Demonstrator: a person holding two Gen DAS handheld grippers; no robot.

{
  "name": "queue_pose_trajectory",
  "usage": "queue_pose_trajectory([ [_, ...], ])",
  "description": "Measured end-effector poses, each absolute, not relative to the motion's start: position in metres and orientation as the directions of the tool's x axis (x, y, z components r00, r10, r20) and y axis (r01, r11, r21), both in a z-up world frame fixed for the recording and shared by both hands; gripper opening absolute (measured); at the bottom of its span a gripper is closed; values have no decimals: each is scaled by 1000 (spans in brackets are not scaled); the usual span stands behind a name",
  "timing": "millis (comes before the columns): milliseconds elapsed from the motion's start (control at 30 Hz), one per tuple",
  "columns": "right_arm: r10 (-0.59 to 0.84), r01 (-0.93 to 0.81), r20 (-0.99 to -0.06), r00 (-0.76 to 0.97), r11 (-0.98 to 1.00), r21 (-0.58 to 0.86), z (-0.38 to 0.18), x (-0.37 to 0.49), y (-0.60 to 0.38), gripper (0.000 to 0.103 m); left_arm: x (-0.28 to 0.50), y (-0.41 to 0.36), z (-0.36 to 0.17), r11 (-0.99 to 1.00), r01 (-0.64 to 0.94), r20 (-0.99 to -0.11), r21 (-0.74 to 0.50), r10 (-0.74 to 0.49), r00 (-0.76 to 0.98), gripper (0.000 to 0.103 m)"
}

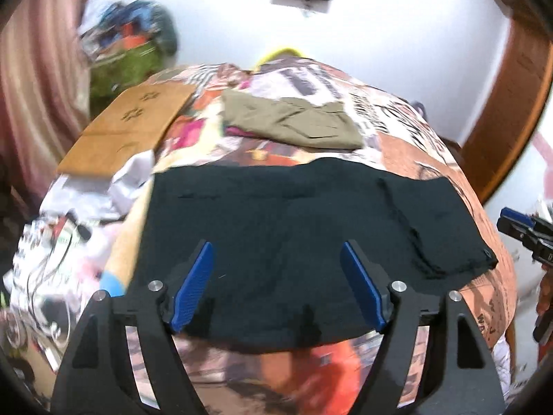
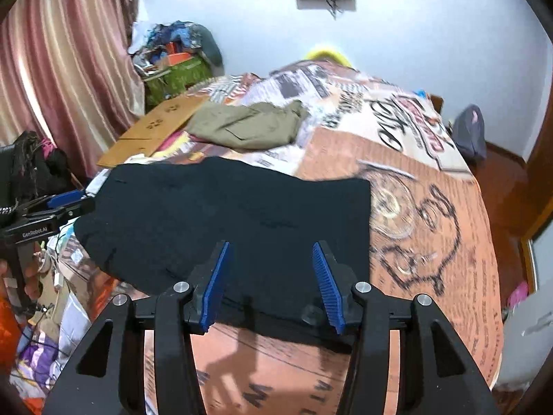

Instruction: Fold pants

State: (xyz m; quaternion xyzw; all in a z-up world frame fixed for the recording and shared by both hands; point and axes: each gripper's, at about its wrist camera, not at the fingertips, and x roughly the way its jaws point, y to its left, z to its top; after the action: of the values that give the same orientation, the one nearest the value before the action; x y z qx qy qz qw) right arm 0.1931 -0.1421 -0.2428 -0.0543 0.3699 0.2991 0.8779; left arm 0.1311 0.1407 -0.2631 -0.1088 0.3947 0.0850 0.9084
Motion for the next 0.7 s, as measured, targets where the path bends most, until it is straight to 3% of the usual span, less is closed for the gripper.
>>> queue_pose_trajectory([
  [233, 550, -632, -681, 484, 758, 163, -253, 188, -93, 46, 102, 186, -298, 899, -324, -782, -295, -32, 623, 78],
  [500, 510, -663, -749, 424, 737, 127, -288, 194, -51, 46, 96, 188, -329, 866, -355, -797, -353, -79, 599, 83],
  [700, 484, -671, -775, 407, 734, 107, -306, 191, -47, 49, 100, 187, -352, 817, -359, -803, -451, -196, 563, 87],
])
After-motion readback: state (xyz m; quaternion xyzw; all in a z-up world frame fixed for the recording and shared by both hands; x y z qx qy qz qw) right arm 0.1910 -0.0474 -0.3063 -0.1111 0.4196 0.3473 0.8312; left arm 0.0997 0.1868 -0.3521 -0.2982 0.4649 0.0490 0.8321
